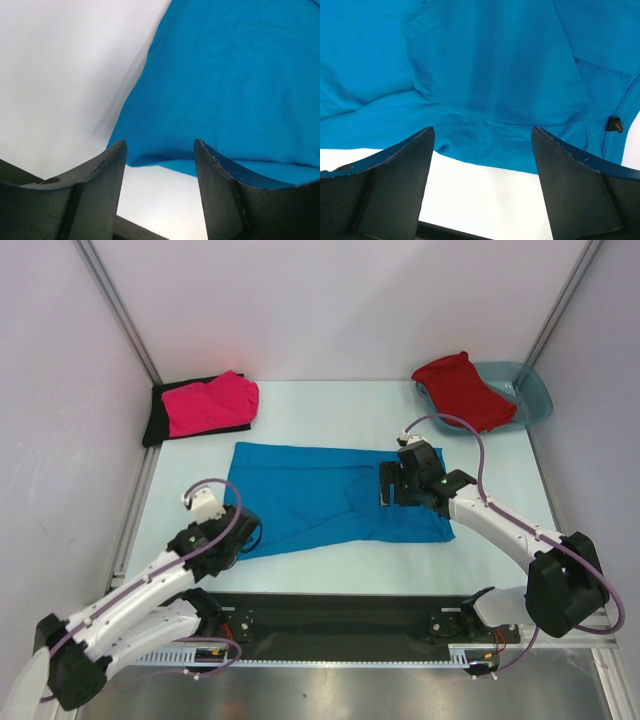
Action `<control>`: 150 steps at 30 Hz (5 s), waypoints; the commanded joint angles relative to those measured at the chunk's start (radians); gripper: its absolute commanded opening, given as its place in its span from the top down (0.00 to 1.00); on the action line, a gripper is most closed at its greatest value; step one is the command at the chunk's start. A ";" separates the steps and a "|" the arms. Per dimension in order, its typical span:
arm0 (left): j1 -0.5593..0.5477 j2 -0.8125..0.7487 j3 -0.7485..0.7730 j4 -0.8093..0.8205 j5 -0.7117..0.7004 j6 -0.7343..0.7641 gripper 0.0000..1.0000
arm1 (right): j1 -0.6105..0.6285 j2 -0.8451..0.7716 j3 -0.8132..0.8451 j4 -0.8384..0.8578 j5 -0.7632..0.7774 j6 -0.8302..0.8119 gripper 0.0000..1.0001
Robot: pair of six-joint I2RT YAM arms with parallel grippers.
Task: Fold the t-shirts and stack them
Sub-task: Fold the tshirt
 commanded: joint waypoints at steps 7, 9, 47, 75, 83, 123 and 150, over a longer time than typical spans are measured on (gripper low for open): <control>0.008 -0.262 -0.107 -0.061 0.025 -0.144 0.30 | -0.005 0.012 0.022 -0.007 -0.011 0.001 0.16; 0.008 -0.268 -0.115 -0.069 0.030 -0.158 0.28 | -0.005 0.012 0.022 -0.009 -0.011 0.002 0.16; 0.100 -0.029 -0.109 0.103 0.048 0.030 1.00 | -0.020 -0.014 -0.006 -0.032 0.023 -0.024 0.16; 0.424 0.607 0.253 0.286 0.266 0.604 0.82 | -0.031 0.009 -0.003 -0.035 0.035 -0.025 0.16; 0.490 0.721 0.336 0.294 0.300 0.647 0.77 | -0.038 0.032 0.005 -0.033 0.032 -0.031 0.16; 0.288 0.612 0.308 0.528 0.662 0.575 0.00 | -0.037 0.348 0.201 0.094 -0.304 -0.085 0.18; 0.286 0.827 0.406 0.510 0.567 0.615 0.00 | 0.100 0.680 0.497 -0.044 0.000 -0.097 0.69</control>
